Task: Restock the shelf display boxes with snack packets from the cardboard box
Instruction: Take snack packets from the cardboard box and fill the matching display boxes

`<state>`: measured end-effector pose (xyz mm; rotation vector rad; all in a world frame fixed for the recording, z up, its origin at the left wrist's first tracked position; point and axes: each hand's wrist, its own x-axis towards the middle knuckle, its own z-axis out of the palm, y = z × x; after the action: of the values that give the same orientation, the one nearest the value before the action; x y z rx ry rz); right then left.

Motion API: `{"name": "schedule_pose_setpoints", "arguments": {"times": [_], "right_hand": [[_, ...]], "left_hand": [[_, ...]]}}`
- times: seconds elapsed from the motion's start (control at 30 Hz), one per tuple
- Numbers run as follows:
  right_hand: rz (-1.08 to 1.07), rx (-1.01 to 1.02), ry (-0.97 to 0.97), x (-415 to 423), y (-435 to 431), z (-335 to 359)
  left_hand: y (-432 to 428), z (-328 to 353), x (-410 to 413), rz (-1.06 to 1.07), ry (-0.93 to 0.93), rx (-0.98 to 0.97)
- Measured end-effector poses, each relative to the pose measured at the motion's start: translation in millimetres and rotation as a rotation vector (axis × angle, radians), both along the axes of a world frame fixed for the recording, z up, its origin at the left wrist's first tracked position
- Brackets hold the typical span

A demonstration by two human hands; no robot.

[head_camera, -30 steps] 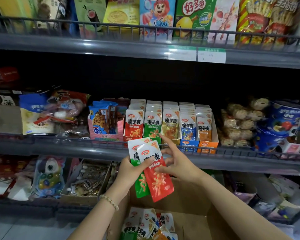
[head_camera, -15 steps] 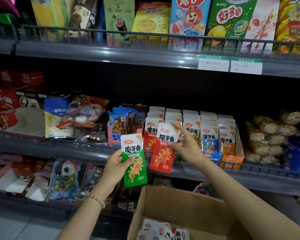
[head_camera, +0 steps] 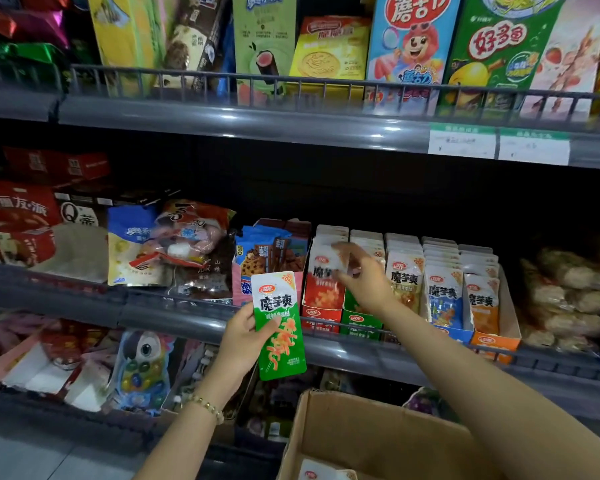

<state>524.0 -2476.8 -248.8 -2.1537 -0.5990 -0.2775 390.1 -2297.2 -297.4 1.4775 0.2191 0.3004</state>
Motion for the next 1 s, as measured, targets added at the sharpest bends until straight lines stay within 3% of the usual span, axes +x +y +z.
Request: {"name": "schedule_pose_setpoints", "arguments": {"times": [0.13,0.3,0.47,0.77,0.87,1.0], "right_hand": [[-0.034,-0.153,-0.076,3.9,-2.7,-9.8],[-0.018,-0.068,-0.135,-13.1,-8.5,5.5],[0.294,0.101,0.113,-45.4,-33.4,17.4],[0.335,0.252,0.262,-49.7,-82.7,6.3],[0.243,0.326,0.258,-38.7,-97.9,12.2],[0.047,0.539,0.078,-18.7,-112.6,32.3]], "left_hand": [[-5.0,2.3,0.0,-0.017,0.009,0.006],[-15.2,3.7,0.9,-0.053,-0.007,0.052],[-34.3,3.0,11.0,-0.081,-0.008,0.111],[-88.8,12.8,29.0,-0.148,-0.071,0.133],[-91.6,8.7,35.5,-0.104,-0.131,0.257],[-76.4,-2.5,44.1,-0.014,-0.187,0.627]]}}
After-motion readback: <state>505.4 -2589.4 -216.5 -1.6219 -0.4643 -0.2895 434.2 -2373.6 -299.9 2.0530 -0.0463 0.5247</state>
